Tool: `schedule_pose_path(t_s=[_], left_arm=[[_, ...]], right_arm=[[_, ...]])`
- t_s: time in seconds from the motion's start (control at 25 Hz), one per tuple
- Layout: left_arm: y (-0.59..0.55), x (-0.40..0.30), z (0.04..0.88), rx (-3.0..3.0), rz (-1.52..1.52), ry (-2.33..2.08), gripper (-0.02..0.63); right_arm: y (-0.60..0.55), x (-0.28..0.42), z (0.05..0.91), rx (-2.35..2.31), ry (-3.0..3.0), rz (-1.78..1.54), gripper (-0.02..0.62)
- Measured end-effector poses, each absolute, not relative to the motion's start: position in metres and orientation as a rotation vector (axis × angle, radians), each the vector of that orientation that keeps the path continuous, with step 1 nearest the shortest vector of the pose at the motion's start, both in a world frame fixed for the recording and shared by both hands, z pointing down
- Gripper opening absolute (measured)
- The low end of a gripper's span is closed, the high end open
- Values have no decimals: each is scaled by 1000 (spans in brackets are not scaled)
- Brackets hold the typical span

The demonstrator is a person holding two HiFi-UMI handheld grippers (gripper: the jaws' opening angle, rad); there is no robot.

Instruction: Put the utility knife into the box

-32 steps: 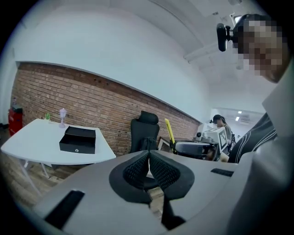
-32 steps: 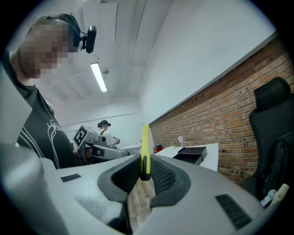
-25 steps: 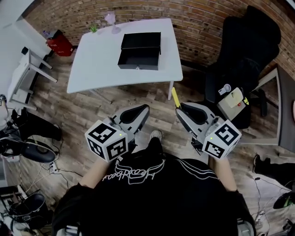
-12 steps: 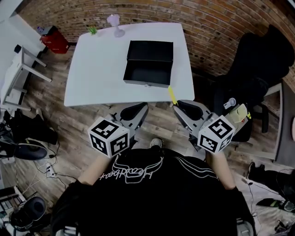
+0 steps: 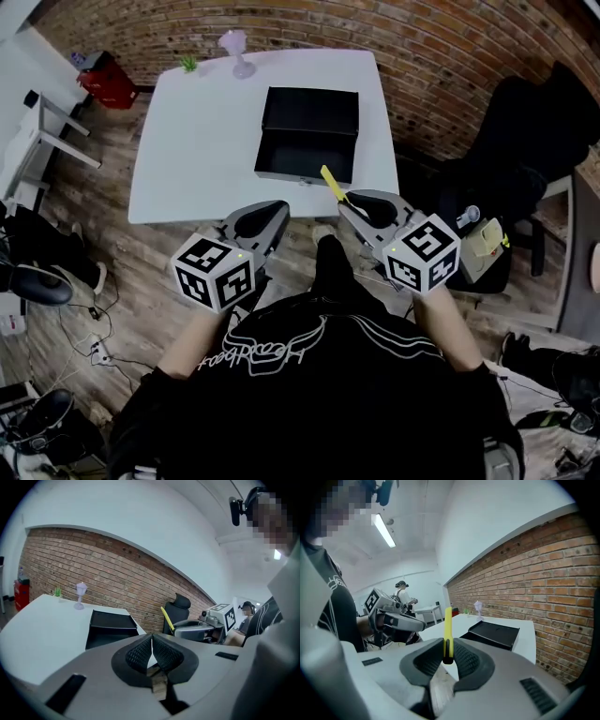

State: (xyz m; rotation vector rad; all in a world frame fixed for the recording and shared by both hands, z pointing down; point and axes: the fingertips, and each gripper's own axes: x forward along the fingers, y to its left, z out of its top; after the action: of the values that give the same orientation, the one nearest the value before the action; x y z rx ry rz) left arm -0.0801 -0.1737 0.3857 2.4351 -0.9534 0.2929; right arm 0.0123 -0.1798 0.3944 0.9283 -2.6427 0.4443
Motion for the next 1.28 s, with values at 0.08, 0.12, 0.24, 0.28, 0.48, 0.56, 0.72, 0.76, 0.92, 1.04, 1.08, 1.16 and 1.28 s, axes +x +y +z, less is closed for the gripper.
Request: schedule_pose_path(t_s=[0.08, 0.12, 0.24, 0.28, 0.48, 0.56, 0.72, 0.76, 0.92, 1.04, 1.08, 1.16, 1.28], left_arm=[[-179, -84, 387, 2428, 287, -968, 31], [-181, -86, 387, 2426, 285, -974, 31], [-192, -91, 387, 2419, 280, -987, 32], [-197, -93, 387, 2415, 279, -992, 32], [-218, -107, 392, 2378, 282, -1022, 32], [-229, -111, 394, 2363, 283, -1029, 32], [-253, -122, 399, 2335, 286, -1070, 32], [-257, -124, 401, 2324, 285, -1078, 32], [-266, -130, 403, 2305, 290, -1092, 32], [-271, -138, 403, 2290, 282, -1114, 32], [-273, -140, 402, 2284, 277, -1120, 31], [-277, -144, 402, 2278, 271, -1128, 31], [-283, -149, 401, 2276, 269, -1143, 32]], right_arm=[[-189, 7, 397, 907, -2622, 422, 67], [-195, 5, 398, 900, -2611, 412, 67], [-215, -1, 405, 876, -2573, 387, 67], [-221, -4, 407, 864, -2561, 379, 67], [-249, -20, 426, 781, -2502, 365, 67], [-261, -25, 437, 740, -2467, 365, 67], [-285, -32, 458, 673, -2414, 359, 67], [-290, -34, 464, 658, -2400, 362, 69], [-308, -38, 488, 620, -2324, 360, 69], [-318, -43, 507, 598, -2256, 338, 69], [-320, -44, 513, 590, -2237, 338, 69], [-324, -46, 524, 575, -2204, 353, 69], [-331, -49, 542, 550, -2145, 344, 69]])
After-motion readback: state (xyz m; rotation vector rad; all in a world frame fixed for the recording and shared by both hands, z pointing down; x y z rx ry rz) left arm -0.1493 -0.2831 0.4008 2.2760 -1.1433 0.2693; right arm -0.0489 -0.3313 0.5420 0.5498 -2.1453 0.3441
